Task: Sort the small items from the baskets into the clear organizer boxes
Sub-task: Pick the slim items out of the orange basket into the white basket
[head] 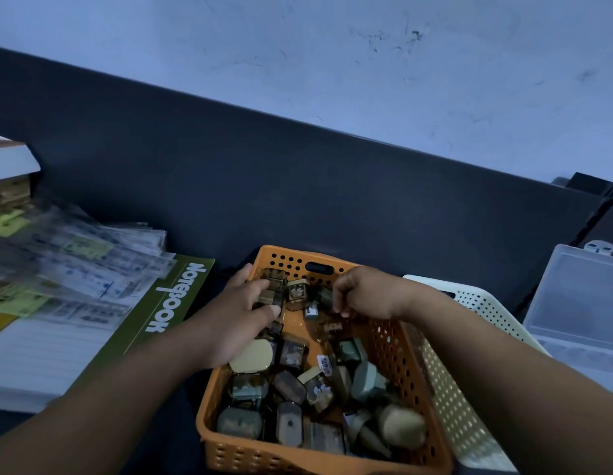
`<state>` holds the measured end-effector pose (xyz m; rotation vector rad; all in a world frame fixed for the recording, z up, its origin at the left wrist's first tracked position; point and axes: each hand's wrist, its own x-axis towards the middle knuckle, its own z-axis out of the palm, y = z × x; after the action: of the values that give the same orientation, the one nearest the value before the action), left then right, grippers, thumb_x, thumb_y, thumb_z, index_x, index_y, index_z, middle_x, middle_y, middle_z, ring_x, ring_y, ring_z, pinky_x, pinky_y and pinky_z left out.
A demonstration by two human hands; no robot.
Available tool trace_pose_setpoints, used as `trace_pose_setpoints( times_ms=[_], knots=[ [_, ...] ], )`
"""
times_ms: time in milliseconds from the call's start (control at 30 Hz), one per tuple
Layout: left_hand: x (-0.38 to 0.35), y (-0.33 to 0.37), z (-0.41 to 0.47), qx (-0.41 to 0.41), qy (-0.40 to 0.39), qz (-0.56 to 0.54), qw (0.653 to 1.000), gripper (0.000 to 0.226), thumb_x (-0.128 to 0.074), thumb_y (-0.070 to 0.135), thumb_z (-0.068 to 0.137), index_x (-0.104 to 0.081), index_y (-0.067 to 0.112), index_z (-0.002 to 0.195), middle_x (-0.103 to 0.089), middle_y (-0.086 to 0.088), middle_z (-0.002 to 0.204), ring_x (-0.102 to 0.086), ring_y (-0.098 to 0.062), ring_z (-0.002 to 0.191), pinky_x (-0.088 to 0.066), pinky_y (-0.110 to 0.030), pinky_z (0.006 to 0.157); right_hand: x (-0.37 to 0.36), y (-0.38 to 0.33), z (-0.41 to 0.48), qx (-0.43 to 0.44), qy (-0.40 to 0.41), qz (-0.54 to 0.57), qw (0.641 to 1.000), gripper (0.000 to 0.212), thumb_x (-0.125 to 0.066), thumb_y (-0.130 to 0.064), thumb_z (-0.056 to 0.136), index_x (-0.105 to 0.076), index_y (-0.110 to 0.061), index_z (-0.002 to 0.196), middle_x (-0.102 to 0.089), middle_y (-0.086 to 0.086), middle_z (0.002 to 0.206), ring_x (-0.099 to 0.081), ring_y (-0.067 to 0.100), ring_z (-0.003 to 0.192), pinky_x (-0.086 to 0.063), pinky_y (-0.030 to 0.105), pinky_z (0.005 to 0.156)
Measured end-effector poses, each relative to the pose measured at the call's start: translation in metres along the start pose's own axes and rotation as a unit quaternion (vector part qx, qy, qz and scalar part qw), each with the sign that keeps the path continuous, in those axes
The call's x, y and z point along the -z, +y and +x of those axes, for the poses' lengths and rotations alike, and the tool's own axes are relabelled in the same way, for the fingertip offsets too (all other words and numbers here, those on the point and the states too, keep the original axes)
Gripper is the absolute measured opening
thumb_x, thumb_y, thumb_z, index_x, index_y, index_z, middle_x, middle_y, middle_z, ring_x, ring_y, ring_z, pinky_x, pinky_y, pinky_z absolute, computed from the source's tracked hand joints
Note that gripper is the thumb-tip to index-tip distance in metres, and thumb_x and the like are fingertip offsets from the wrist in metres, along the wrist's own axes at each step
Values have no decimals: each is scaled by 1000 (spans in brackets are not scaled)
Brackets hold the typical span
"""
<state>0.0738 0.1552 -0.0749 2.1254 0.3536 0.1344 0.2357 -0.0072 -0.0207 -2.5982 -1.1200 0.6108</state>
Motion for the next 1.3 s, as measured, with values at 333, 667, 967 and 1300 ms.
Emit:
trace_pose_setpoints(
  times_ms=[333,667,967,1300],
  knots=[
    [-1,5,-2,-4,3,3,1000,59,-45,36,98,-21,25,151,15,19,156,-8,-4,143,-16,-22,104,-25,-31,17,1,-76,-171,982,41,-35,-19,102,-45,-30,141,-39,0,150,-38,23,133,-33,27,94],
    [0,4,-2,-2,2,4,1000,58,-46,35,98,-23,25,150,15,18,157,-10,-6,144,-17,-25,110,-35,-40,26,-39,-112,-194,974,35,-29,-16,104,-52,-3,127,-56,18,125,-52,31,112,-39,34,89],
    [0,4,-3,-6,1,16,1000,59,-45,37,98,-22,25,150,15,18,157,-10,-6,143,-17,-26,109,-33,-28,6,-19,-114,-127,985,38,-32,-25,103,-58,-4,122,-57,16,123,-52,29,112,-40,34,92],
    [-1,3,0,-5,3,5,1000,58,-46,36,97,-24,25,150,13,19,157,-12,-7,144,-18,-26,109,-32,-18,12,-74,-50,-196,977,26,-55,-19,93,-64,-16,118,-64,3,114,-60,22,104,-52,37,91]
  ],
)
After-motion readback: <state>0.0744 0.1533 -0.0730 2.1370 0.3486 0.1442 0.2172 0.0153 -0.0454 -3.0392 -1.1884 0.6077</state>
